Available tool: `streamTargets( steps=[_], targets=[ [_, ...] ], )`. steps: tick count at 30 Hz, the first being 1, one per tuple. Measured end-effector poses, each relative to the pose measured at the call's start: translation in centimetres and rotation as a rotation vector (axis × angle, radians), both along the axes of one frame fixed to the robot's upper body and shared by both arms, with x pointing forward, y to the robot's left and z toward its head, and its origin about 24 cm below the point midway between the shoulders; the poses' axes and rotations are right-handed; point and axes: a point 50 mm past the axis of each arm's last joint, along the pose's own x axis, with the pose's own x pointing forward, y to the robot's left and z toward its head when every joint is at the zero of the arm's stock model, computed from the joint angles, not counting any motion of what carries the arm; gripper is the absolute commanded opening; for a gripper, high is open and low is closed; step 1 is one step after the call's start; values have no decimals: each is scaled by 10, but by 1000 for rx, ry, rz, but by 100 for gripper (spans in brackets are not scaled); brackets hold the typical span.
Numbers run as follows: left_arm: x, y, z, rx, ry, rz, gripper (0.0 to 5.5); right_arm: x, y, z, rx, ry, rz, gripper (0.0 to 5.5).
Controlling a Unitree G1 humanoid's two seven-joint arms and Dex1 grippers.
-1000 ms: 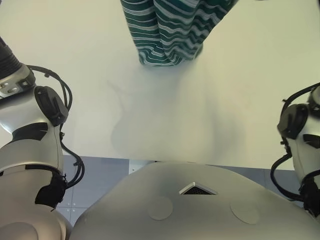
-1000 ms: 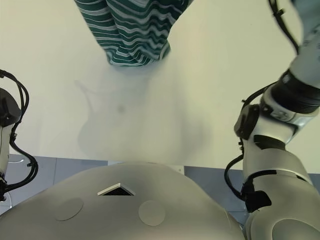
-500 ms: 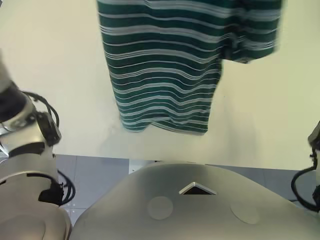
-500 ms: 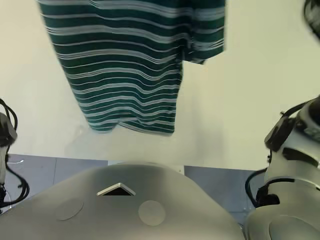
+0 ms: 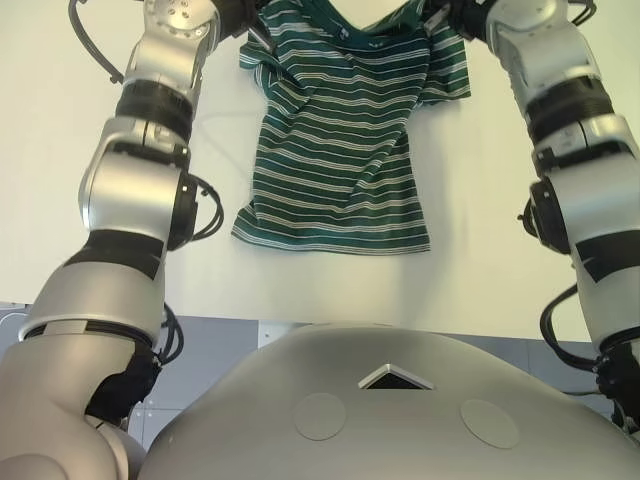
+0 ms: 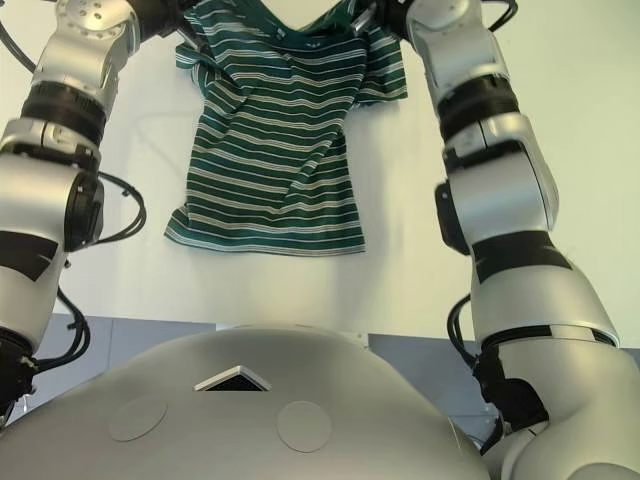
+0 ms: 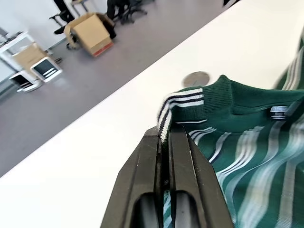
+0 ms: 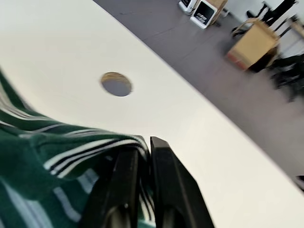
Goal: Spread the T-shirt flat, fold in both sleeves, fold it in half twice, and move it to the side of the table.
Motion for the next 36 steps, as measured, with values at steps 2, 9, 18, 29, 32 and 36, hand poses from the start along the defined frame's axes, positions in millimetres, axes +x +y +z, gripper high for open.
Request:
streamTargets(
  steps=[2,9,18,29,32,36],
  targets=[
    [11,11,25,-13,-101,165,113,14,13,45,-80,-236,-4,141],
    [-31,83,-24,75,14,-45,241,-36,-43,-39,81,-37,247,207],
    [-153,118,-35,32,434,-639,291,-162,-65,-60,249,358,698,207],
    [-203,65,-57,116,550,-808,291,-219,-32,-77,34,587,863,207],
    [-195,71,-57,147,506,-764,291,-221,-30,-78,-9,592,895,207],
    [-205,57,-62,318,452,-903,291,-228,-41,-73,-49,712,901,207]
  ],
)
